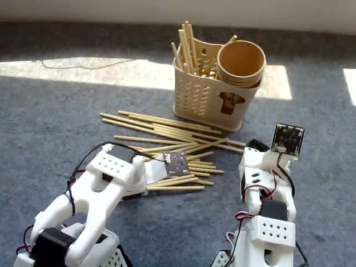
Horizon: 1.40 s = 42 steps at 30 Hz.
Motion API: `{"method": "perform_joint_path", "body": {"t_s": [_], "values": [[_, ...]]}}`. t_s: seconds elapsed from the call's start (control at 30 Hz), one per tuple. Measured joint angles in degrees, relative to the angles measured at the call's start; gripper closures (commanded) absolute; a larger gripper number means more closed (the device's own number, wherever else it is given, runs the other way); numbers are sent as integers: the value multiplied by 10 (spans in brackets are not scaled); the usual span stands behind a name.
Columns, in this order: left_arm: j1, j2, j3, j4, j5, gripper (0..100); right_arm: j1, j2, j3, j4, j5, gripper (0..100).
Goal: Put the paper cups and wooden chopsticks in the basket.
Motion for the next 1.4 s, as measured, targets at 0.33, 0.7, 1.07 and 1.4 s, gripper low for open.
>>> {"method": "perform_joint_path", "body": {"t_s": [0.33,0.7,1.07,1.4], "values": [[-11,-1,1,0,14,857,0,0,0,0,0,988],[45,-1,-8,-7,86,857,0,0,0,0,0,988],[56,-1,19,-88,107,903,0,0,0,0,0,988],[60,-1,24,-89,107,995,0,0,0,0,0,988]]}}
